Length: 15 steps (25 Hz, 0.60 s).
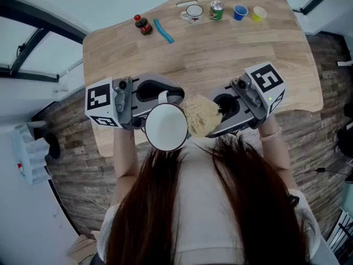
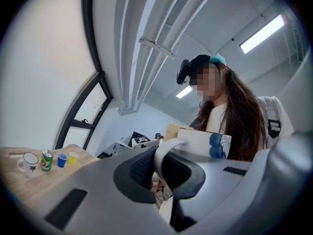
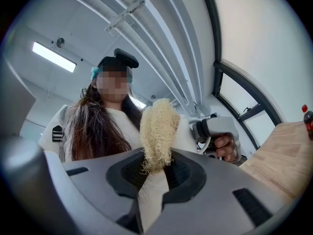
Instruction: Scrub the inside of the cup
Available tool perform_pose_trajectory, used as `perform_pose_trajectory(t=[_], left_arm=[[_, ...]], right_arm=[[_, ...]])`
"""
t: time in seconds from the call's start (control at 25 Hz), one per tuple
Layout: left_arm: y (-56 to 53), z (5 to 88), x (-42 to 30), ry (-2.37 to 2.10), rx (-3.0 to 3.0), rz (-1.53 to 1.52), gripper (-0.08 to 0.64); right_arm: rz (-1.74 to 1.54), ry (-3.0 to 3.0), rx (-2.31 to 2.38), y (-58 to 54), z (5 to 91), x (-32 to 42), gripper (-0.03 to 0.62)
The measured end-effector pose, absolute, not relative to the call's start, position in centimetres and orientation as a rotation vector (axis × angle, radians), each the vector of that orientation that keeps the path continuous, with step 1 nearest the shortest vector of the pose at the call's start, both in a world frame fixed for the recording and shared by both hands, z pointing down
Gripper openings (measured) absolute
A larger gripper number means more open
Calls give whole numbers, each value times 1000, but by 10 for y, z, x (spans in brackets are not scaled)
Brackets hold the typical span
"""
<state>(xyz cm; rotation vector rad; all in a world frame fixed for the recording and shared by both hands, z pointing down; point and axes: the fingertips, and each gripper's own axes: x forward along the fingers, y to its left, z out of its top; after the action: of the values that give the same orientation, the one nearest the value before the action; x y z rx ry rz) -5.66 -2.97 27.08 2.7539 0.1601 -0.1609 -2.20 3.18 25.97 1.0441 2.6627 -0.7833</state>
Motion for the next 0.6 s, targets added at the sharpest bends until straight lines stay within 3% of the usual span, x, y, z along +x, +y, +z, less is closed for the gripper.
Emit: perform_pose_trajectory(t=[0.6], left_arm=[[-19, 270, -46, 304, 2724, -121, 25]], right_arm=[[-822, 2612, 1175, 37, 259, -20, 78]])
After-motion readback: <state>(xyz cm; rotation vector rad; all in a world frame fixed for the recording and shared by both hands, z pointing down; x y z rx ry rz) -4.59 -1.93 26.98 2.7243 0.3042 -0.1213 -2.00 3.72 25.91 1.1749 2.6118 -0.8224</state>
